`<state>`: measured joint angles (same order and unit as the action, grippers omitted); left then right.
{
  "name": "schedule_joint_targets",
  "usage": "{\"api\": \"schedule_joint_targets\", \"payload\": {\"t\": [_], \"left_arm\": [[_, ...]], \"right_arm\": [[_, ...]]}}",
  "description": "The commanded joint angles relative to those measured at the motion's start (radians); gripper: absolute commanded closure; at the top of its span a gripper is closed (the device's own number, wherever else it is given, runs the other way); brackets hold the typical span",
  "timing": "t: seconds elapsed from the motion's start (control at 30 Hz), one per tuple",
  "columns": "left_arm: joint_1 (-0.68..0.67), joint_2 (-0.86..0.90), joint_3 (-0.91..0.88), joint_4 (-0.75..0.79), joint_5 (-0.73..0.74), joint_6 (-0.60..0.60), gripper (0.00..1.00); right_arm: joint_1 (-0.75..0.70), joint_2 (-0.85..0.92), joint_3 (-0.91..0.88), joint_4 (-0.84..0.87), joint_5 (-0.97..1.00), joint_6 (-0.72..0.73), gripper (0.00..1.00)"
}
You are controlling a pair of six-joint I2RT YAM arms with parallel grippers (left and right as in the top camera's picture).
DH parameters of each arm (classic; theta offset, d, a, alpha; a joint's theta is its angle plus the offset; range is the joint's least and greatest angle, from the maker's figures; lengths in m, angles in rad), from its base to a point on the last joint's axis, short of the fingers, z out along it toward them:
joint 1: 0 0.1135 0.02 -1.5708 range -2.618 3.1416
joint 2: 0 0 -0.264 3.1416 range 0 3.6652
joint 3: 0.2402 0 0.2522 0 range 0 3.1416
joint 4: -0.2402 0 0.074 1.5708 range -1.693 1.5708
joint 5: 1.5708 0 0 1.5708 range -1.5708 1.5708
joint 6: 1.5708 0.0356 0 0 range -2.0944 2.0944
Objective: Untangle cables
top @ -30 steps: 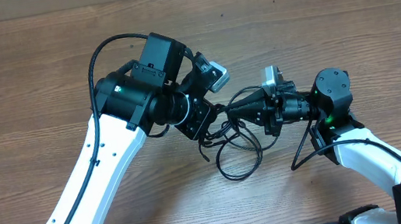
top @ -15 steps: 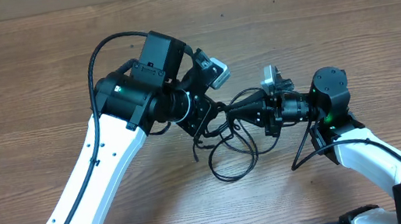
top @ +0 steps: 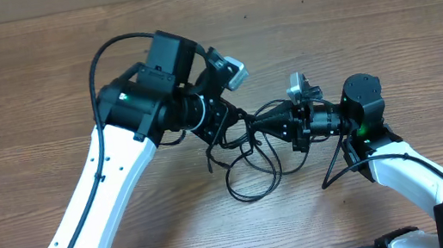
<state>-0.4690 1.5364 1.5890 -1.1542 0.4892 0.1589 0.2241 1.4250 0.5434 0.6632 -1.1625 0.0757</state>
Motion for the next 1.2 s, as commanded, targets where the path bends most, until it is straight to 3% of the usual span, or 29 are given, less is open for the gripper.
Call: {"api": "schedule_joint_targets", "payload": {"t": [0.0, 0.33, 0.37, 0.4, 0.43, 0.5, 0.57, 0.8, 0.83, 0.87, 0.9, 0.93, 0.97, 1.0, 1.17], "left_arm": [[0.054, -0.020, 0.003, 0.036, 0.006, -0.067, 0.96], [0.063, -0.020, 0.003, 0.037, 0.010, -0.070, 0.95], [0.063, -0.020, 0.003, 0.031, 0.010, -0.070, 0.96], [0.063, -0.020, 0.003, 0.024, 0.010, -0.070, 0.95], [0.062, -0.020, 0.003, 0.013, 0.011, -0.070, 0.96], [0.062, -0.020, 0.003, -0.006, 0.019, -0.069, 0.96], [0.062, -0.020, 0.003, -0.025, 0.033, -0.069, 0.96], [0.047, -0.020, 0.003, -0.026, 0.132, -0.059, 0.96], [0.041, -0.020, 0.003, -0.023, 0.154, -0.049, 0.96], [0.032, -0.020, 0.003, -0.021, 0.170, -0.039, 0.96], [0.024, -0.020, 0.003, -0.019, 0.171, -0.035, 0.96], [0.016, -0.020, 0.003, -0.019, 0.167, -0.035, 0.96], [0.012, -0.020, 0.003, -0.019, 0.163, -0.034, 0.96], [0.008, -0.020, 0.003, -0.019, 0.159, -0.031, 0.96], [0.012, -0.020, 0.003, -0.019, 0.127, -0.028, 0.96]], "right_arm": [[0.004, -0.002, 0.013, -0.023, -0.010, 0.002, 0.96], [0.003, -0.002, 0.013, -0.023, -0.009, 0.002, 0.96], [0.003, -0.002, 0.013, -0.022, -0.008, 0.002, 0.85], [0.003, -0.002, 0.013, -0.021, -0.003, 0.002, 0.62], [0.003, -0.002, 0.013, -0.019, 0.004, 0.002, 0.47], [0.003, -0.002, 0.013, -0.011, 0.026, 0.002, 0.29], [0.003, -0.002, 0.013, 0.008, 0.039, 0.002, 0.23], [0.003, -0.002, 0.013, 0.070, 0.051, -0.007, 0.18], [0.004, -0.002, 0.013, 0.069, 0.056, -0.019, 0.19], [0.004, -0.002, 0.013, 0.067, 0.055, -0.037, 0.27], [0.004, -0.002, 0.013, 0.063, 0.055, -0.052, 0.43], [0.004, -0.002, 0.013, 0.061, 0.055, -0.053, 0.71], [0.004, -0.002, 0.013, 0.061, 0.055, -0.052, 0.91], [0.004, -0.002, 0.013, 0.060, 0.054, -0.051, 0.96], [0.004, -0.002, 0.013, 0.053, 0.039, -0.051, 0.96]]}}
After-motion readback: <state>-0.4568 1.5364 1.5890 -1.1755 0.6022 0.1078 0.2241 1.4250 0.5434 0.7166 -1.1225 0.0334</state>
